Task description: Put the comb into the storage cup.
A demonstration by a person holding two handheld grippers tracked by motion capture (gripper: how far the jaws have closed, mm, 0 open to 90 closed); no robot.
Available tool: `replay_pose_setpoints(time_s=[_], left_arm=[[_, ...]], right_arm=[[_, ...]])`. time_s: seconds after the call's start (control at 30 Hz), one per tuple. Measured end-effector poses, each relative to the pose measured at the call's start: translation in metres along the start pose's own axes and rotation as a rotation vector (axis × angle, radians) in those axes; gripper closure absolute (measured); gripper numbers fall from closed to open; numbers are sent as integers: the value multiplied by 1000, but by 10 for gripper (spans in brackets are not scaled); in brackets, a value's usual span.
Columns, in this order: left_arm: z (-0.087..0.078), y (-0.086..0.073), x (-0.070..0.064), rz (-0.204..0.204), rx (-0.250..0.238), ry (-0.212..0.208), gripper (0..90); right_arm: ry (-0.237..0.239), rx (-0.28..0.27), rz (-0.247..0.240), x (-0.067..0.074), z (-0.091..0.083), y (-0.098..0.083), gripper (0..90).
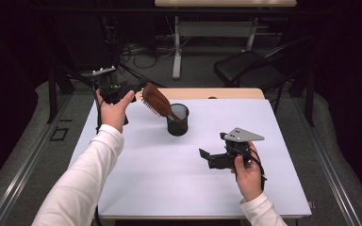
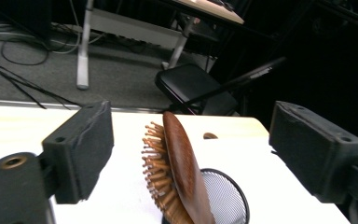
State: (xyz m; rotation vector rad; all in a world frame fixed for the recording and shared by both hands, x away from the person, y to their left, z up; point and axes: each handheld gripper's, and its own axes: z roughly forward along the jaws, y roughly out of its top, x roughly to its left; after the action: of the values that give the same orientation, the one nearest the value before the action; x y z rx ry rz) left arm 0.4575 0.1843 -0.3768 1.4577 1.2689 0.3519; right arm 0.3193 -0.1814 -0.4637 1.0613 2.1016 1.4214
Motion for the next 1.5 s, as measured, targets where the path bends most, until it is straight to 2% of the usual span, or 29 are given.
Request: replay_pose_setpoints(time_s=[0.07,0.13,0.3,0.43,0.53,0.67,0.87,0.97,1.13,1.3,1.43,1.5], left_arm=[[-4,-1,0,11,17,-23,38],[-9,-4,1,46,20,-37,3],[-16,-10,-1,98,55,-69,4],[-23,-13,-5,182,83,-84,4],[-28,-19,-8,213,104,-105,4],[-34,-29,-9,213,128,-146,5],[-42,-48,-5,246,151,-162,8],[-46,-58,-2,235,155,-169,8],[-55,-74,7,247,156,-173,10],[-61,-90,15,218,159,-201,28],[-66,-104,17,252,162,-207,29],[-69,-110,18,268,150,-193,29]], right_arm=[[-4,0,-2,0,0,0,22],[-11,0,2,-1,-1,0,21],[-22,9,-1,-1,0,0,15],[-34,22,-5,-2,-1,-1,12],[-48,28,-8,-5,-4,-2,11],[-60,37,-1,-12,-9,-4,11],[-108,44,-9,-20,-19,-10,11],[-121,52,0,-23,-22,-15,11],[-135,64,4,-24,-24,-24,11],[-150,64,9,-26,-26,-31,11],[-165,65,10,-28,-27,-38,11],[-169,67,13,-29,-27,-41,11]])
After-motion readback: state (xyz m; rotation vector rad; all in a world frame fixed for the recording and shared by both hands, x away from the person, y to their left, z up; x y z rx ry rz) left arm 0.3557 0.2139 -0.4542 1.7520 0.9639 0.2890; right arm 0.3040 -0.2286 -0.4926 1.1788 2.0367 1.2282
